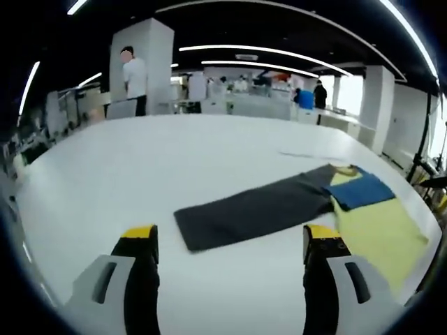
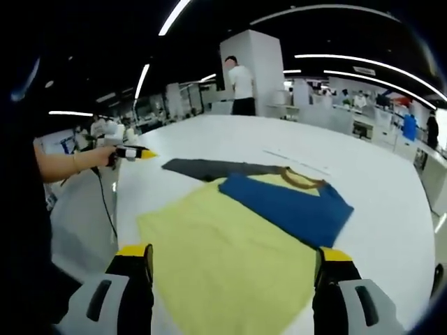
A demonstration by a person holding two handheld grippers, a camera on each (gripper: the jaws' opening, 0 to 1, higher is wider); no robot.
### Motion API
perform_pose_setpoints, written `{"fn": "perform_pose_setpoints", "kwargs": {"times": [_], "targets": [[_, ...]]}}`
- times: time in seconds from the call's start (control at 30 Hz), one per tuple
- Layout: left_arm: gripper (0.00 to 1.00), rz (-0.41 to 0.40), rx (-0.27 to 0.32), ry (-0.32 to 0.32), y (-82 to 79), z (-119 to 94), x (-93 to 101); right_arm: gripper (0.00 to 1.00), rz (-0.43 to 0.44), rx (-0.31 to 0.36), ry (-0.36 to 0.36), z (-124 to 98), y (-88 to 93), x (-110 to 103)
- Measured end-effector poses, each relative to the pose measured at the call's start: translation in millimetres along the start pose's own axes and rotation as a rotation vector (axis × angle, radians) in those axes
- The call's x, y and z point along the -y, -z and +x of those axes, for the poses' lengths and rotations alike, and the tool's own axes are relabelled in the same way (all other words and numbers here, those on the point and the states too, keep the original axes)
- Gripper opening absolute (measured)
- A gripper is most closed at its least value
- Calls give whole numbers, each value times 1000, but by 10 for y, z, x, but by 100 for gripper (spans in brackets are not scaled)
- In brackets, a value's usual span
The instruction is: Fold the garment on the visible template until the final outline fits inside the template.
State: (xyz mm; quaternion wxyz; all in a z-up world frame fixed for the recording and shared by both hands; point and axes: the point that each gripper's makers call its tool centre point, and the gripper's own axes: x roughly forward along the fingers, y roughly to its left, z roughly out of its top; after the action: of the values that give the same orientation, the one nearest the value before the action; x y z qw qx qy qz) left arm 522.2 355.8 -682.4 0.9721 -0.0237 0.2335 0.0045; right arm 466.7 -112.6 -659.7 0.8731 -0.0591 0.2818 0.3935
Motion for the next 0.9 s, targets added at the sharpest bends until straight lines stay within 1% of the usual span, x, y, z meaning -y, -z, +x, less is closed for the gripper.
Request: {"fn": "perform_pose_setpoints", "kwargs": {"times": [0.1,0.13,0.27,0.4,0.53,0.63,0.67,0.7,0.77,0.9], "targets": [[75,-5,-3,-25,15,46,-69,95,8,8,15,-31,-16,25],[73,-4,-13,-41,41,69,-106,95,11,11,19,-38,-19,32],[63,-12,-21,-50,98,153,-176,93,18,13,38,-52,-16,48],[57,-52,-18,-63,133,223,-237,92,34,13,42,-38,10,17],[49,-54,-33,-90,186,299,-303,91,47,11,50,-35,28,17],[49,-63,-38,-101,217,334,-328,91,56,20,54,-40,10,22],[48,-84,-29,-107,224,346,-338,91,55,22,54,-42,-1,20],[47,-104,-20,-110,226,355,-340,91,54,25,54,-42,-9,21],[42,-119,-22,-122,260,377,-371,91,57,30,56,-41,-26,23],[39,-106,-59,-137,361,433,-389,92,55,36,60,-28,-44,15]]}}
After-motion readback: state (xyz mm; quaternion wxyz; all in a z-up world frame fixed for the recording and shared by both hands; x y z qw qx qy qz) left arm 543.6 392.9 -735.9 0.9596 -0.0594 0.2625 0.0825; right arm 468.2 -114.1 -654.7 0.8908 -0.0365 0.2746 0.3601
